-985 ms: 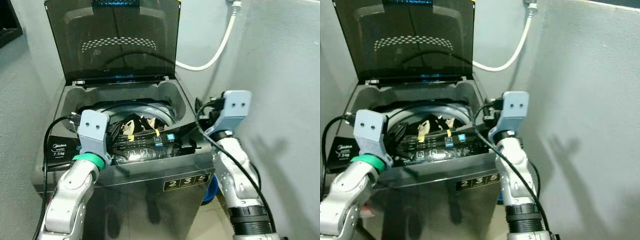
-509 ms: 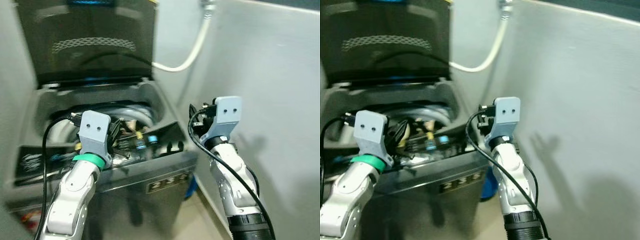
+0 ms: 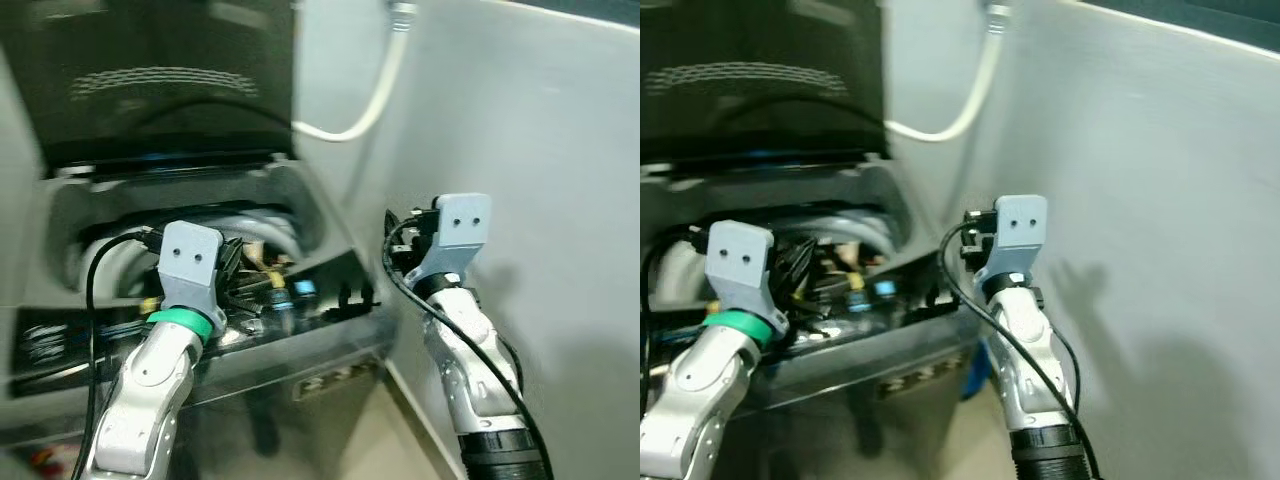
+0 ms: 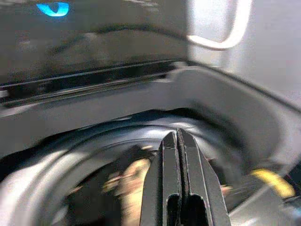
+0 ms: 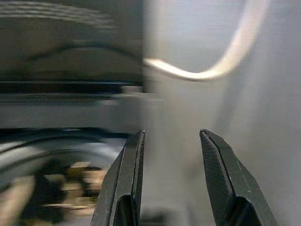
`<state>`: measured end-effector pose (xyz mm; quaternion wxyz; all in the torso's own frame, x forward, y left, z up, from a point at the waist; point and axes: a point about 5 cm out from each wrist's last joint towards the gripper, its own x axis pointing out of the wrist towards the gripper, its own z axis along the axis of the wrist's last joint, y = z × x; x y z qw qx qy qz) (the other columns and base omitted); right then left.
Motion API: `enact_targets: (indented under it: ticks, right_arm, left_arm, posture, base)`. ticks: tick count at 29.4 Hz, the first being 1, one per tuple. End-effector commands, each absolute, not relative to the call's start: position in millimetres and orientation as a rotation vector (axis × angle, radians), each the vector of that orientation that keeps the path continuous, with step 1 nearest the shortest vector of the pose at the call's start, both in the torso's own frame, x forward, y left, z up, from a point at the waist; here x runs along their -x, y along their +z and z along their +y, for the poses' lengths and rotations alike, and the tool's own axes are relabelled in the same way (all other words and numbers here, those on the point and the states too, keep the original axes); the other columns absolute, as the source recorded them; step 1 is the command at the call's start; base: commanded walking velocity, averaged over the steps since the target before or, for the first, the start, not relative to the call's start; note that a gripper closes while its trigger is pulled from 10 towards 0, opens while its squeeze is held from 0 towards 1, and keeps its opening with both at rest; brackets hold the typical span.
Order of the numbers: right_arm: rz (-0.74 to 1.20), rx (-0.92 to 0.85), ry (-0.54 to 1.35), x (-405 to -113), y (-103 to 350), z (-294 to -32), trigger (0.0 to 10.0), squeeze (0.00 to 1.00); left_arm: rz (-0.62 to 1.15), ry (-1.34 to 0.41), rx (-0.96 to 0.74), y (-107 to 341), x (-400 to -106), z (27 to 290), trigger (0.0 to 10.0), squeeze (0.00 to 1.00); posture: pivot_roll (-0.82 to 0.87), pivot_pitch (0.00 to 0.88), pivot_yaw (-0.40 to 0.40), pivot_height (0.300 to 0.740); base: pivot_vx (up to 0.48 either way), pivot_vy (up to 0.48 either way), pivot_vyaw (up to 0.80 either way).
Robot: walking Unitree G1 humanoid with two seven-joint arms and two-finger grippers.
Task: Clothes washing
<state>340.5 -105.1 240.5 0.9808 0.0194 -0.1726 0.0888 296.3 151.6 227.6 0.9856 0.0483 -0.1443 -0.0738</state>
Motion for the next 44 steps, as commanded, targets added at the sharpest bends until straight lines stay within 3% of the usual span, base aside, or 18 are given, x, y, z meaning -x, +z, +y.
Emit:
enact_targets:
  ticks: [1,5,20,37,39,44]
  right_arm:
    - [-0.347,-0.028,0.180,-338,239,-106,10.0,0.00]
    - [-0.354,-0.046,0.206,-338,239,-107,10.0,0.00]
    - [-0.344,-0.055,0.255,-339,238,-102,10.0,0.00]
    - [-0.338,-0.051,0.276,-340,238,-102,10.0,0.00]
    - [-0.340,-0.054,0.283,-341,239,-101,10.0,0.00]
    - [-0.343,-0.055,0.286,-341,240,-101,10.0,0.00]
  left_arm:
    - [-0.271,-0.160,-0.089,223,-295,149,10.0,0.00]
    - [-0.267,-0.165,-0.085,224,-296,146,10.0,0.00]
    - [-0.285,-0.115,-0.066,227,-294,153,10.0,0.00]
    - [-0.306,-0.093,-0.047,231,-292,152,10.0,0.00]
    - [-0.306,-0.075,0.060,233,-292,156,10.0,0.00]
    - [-0.334,-0.069,0.099,237,-291,158,10.0,0.00]
  posture:
    - [-0.02,0.003,-0.019,0.740]
    - [-0.01,0.001,-0.020,0.740]
    - [-0.01,0.000,-0.029,0.740]
    - [0.00,0.000,-0.045,0.740]
    - [0.00,0.000,-0.045,0.740]
    - [0.00,0.000,-0.047,0.740]
  base:
    - [0.000,0.000,0.80]
    - [0.000,0.000,0.80]
    - [0.000,0.000,0.00]
    - [0.000,-0.459,0.00]
    - [0.000,0.240,0.00]
    - [0.000,0.480,0.00]
